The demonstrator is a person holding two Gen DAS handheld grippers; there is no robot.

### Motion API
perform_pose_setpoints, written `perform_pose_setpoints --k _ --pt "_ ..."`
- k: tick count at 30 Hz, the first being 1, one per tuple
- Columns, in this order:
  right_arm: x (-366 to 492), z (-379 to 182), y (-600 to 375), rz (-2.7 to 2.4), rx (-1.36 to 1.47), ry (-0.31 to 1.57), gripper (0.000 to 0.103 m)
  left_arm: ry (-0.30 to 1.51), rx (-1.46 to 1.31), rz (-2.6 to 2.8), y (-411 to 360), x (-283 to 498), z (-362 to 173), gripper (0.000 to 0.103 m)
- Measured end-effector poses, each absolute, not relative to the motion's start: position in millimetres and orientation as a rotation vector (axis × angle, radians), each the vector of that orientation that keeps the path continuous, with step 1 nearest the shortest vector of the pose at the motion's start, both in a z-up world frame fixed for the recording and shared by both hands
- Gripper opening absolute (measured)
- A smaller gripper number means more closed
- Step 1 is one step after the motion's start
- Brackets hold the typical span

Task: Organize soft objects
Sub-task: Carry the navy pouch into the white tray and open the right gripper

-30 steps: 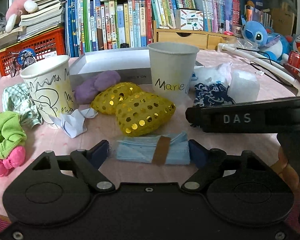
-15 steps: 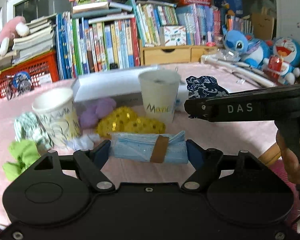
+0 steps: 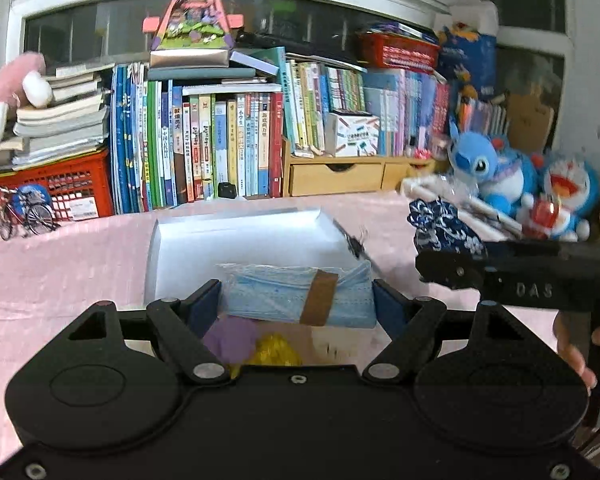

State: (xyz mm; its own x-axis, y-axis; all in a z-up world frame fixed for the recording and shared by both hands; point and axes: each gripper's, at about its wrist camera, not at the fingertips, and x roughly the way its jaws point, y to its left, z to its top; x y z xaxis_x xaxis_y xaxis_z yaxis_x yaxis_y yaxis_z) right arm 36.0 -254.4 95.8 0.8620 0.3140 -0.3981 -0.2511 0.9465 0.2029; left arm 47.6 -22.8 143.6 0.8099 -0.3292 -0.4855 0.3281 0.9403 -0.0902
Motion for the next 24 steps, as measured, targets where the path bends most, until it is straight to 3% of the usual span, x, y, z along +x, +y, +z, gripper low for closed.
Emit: perform_pose_setpoints --k 8,16,24 --pt "119 118 -259 0.358 0.114 0.477 0.068 0.720 -0.071 -0.336 -30 163 158 0.078" --pt "202 81 -251 0.399 0.032 0.592 0.067 0.980 -0.196 -0.264 -23 281 117 0.078" --pt "234 55 -228 0.503 -0.038 0.662 0.068 1.112 -0.236 -0.187 -32 351 70 0.078"
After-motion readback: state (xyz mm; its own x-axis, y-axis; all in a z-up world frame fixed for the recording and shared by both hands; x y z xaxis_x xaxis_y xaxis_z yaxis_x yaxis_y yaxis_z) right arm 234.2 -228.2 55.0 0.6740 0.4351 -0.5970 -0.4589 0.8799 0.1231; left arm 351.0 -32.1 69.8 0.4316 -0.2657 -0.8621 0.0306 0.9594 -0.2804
